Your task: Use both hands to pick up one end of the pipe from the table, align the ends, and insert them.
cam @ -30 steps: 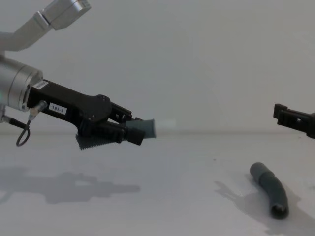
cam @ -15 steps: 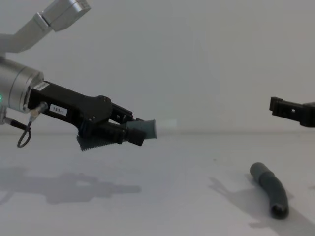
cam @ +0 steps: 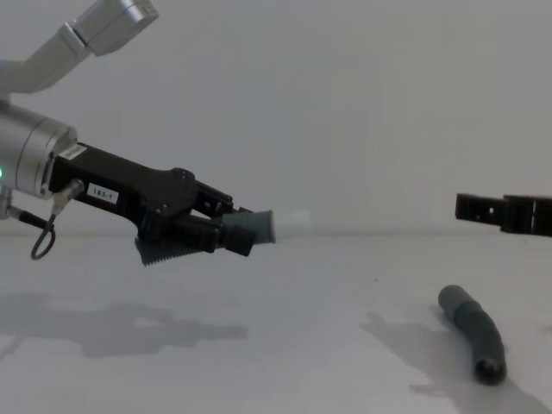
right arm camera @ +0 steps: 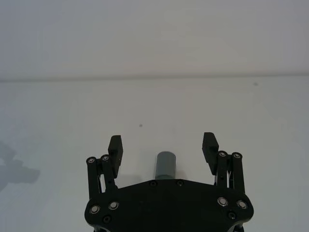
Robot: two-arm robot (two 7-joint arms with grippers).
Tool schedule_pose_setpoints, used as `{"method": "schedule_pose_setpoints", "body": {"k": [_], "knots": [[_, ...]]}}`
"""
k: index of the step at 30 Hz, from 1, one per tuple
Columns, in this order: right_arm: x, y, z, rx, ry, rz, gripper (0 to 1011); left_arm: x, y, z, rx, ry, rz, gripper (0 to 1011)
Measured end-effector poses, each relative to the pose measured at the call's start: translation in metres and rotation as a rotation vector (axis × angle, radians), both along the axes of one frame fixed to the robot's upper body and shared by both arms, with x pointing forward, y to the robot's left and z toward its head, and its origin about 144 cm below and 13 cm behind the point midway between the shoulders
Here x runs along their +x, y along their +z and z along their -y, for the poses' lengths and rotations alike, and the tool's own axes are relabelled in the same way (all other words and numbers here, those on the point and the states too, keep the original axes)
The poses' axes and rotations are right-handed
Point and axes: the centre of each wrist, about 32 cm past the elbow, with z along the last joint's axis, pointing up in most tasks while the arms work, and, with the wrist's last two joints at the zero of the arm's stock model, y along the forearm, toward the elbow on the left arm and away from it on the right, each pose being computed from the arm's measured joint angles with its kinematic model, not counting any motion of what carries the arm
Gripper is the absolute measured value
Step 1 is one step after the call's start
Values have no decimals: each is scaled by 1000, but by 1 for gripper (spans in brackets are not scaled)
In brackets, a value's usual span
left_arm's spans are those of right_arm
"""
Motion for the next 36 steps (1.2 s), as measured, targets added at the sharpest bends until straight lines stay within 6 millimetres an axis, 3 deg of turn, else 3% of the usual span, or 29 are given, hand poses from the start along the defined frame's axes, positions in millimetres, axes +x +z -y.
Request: {"method": "schedule_pose_setpoints", "body": {"k": [11,36], "knots": [[3,-3,-5,-58,2,-71,1004,0,0,0,-2,-1,0,331],[21,-14,7,-168,94,-154,1004,0,0,0,-2,-1,0,331]]}}
